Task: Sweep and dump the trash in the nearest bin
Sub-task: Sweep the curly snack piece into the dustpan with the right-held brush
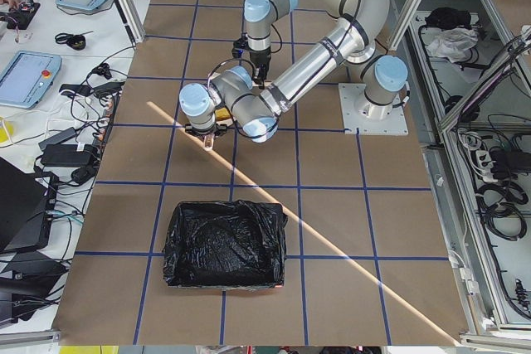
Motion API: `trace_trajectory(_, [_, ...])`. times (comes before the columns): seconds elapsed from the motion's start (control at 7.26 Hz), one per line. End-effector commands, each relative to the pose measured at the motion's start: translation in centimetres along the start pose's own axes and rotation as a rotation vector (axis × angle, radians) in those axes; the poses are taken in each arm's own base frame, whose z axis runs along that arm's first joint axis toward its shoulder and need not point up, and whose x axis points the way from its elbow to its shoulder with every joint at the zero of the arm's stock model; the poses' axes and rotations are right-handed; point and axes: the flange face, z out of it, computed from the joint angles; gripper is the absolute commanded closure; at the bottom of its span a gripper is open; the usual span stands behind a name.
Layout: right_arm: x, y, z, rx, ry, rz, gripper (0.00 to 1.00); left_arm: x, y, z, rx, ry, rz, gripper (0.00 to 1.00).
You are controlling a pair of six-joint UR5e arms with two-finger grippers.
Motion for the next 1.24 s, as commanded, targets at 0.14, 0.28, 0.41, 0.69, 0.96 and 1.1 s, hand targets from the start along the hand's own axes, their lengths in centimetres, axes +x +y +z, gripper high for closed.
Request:
trace_trajectory(0.14, [-0.1, -0.1, -0.1, 0.002, -0.005, -0.058, 1.0, 0.2, 0.1, -0.2, 0.001, 0.0, -0.001, 1.0])
trace_trajectory(0.28, [0.0, 0.0, -0.4, 0.004, -0.006, -0.079, 1.0, 0.2, 0.1, -0.2, 0.0, -0.001, -0.002, 1.0])
trace_trajectory(0.41, [0.3, -0.1, -0.1, 0.0, 0.009, -0.081, 1.0, 0.2, 0.1, -0.2, 0.001, 0.0, -0.002, 1.0])
trace_trajectory(0.69, [1.8, -3.1, 0.0, 0.008, 0.064, -0.042, 1.0, -0.3, 0.9, 1.0, -0.005, 0.009, -0.006, 1.0])
trace_trajectory(0.96, [2.6, -4.5, 0.6, 0.0, 0.11, -0.019, 1.0, -0.9, 2.0, 0.6, -0.08, 0.011, -0.004, 1.0])
trace_trajectory(1.1, [2.2, -4.8, 1.2, 0.006, 0.101, -0.024, 1.0, -2.0, 2.6, -0.3, -0.12, 0.003, 0.002, 1.0])
